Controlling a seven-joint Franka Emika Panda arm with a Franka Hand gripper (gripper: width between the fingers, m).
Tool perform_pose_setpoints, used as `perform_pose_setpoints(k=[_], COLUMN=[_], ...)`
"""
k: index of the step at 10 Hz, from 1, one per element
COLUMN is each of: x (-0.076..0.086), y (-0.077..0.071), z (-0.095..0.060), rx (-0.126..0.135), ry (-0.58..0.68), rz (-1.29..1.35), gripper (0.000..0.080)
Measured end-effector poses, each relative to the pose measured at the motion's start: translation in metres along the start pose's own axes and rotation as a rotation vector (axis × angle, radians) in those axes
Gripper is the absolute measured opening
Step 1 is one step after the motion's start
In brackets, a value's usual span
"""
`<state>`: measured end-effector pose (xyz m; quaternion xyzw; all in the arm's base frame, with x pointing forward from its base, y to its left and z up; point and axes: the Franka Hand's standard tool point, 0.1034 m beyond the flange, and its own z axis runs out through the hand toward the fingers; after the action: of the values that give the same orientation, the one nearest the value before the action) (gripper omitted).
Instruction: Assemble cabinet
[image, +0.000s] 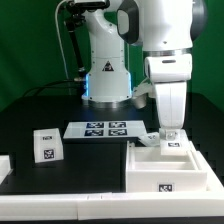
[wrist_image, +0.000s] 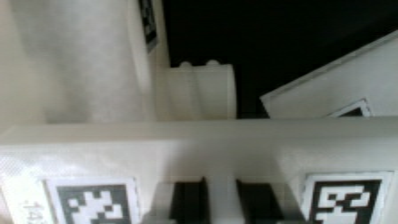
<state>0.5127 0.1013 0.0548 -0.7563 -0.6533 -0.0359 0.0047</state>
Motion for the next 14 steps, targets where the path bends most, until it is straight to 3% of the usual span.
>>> perform_pose_setpoints(k=[3,7,8,12,14], x=[0.0,-0.001,0.0,0.0,0.0], y=[0.013,0.034,0.037,0.073,0.078], z=[0.0,0.0,0.0,0.001,0.002], rx=[-0.001,-0.023,-0.016,-0.029,-0.017], ry=[0.001,0.013,0.011,0.013,0.008], rz=[-0.001,-0.01,-0.01,-0.002,0.0], gripper=[0.007,0.007,0.007,0.0072,0.0074])
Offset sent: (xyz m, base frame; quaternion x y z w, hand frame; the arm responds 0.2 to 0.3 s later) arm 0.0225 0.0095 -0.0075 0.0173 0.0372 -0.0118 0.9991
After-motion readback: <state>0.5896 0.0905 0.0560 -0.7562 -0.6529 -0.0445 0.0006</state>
